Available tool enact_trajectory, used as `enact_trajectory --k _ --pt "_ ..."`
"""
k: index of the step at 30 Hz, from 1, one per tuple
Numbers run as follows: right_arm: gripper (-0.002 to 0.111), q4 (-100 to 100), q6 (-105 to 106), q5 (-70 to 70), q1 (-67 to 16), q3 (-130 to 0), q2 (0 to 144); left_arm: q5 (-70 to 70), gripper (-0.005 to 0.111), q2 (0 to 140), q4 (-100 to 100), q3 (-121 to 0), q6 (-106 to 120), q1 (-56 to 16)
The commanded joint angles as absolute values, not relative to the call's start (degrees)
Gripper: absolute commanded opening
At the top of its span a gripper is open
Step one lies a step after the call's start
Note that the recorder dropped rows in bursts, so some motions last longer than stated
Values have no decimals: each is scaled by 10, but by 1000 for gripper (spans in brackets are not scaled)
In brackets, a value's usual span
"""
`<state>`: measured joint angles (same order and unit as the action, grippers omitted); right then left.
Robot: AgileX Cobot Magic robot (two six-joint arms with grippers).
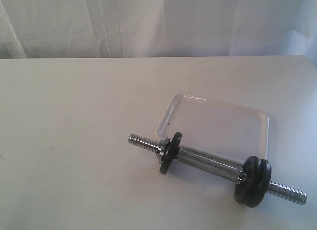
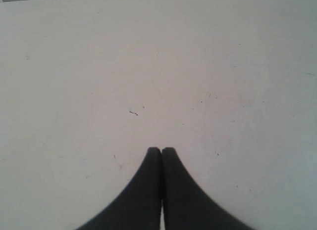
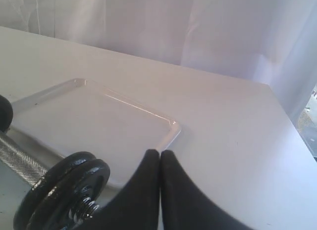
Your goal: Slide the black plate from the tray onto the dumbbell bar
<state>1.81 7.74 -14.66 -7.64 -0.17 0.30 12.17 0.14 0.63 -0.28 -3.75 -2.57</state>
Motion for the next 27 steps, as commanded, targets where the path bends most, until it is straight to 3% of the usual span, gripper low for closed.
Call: enact_trajectory --k 1,27 --pt "0 24 75 -141 -74 0 0 120 0 0 0 0 -41 -27" --pt "0 24 -69 -176 -74 0 0 120 0 0 0 0 -41 -27"
